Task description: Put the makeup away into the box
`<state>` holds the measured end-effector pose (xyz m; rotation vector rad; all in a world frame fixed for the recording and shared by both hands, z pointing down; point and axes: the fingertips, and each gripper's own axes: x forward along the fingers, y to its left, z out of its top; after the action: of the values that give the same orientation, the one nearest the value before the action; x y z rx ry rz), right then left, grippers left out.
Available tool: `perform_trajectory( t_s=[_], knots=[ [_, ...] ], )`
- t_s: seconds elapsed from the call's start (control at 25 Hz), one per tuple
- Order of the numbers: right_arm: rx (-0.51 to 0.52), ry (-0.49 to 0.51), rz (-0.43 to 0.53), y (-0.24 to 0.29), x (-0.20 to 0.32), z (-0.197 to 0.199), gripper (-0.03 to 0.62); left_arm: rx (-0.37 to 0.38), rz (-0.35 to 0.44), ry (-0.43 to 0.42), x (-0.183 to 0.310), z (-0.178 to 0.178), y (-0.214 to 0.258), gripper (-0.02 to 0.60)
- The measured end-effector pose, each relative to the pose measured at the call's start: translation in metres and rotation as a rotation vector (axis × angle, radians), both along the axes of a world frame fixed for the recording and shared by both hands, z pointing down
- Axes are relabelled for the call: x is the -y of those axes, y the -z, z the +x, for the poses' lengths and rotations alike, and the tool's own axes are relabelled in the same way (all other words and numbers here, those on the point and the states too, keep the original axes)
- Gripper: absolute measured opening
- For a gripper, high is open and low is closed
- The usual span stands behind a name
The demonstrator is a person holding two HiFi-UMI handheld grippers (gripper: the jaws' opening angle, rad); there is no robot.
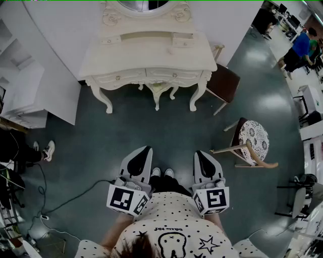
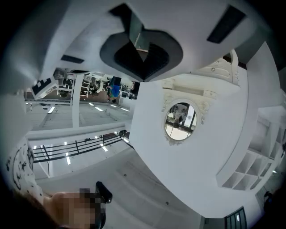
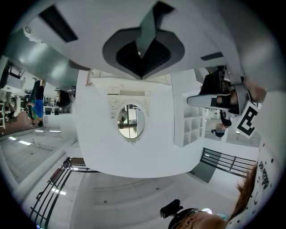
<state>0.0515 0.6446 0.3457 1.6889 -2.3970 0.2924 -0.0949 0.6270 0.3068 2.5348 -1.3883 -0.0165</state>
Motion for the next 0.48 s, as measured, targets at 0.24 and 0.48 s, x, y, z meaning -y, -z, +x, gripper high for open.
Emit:
perform_trajectory(
  t_s=[0.24, 0.48],
  knots=[
    [0.001, 0.001, 0.005, 0.0019, -0.0064, 0.0005, 0.008, 0.003, 0.012, -0.001, -0.0068, 0.0008, 0.0029, -0.005],
    [-0.003, 0.006, 0.006, 0.0033, -0.0040, -0.0007, 0.008, -0.006, 0.022, 0.000, -0.0058, -0.0009, 0.0064, -0.005]
  ],
)
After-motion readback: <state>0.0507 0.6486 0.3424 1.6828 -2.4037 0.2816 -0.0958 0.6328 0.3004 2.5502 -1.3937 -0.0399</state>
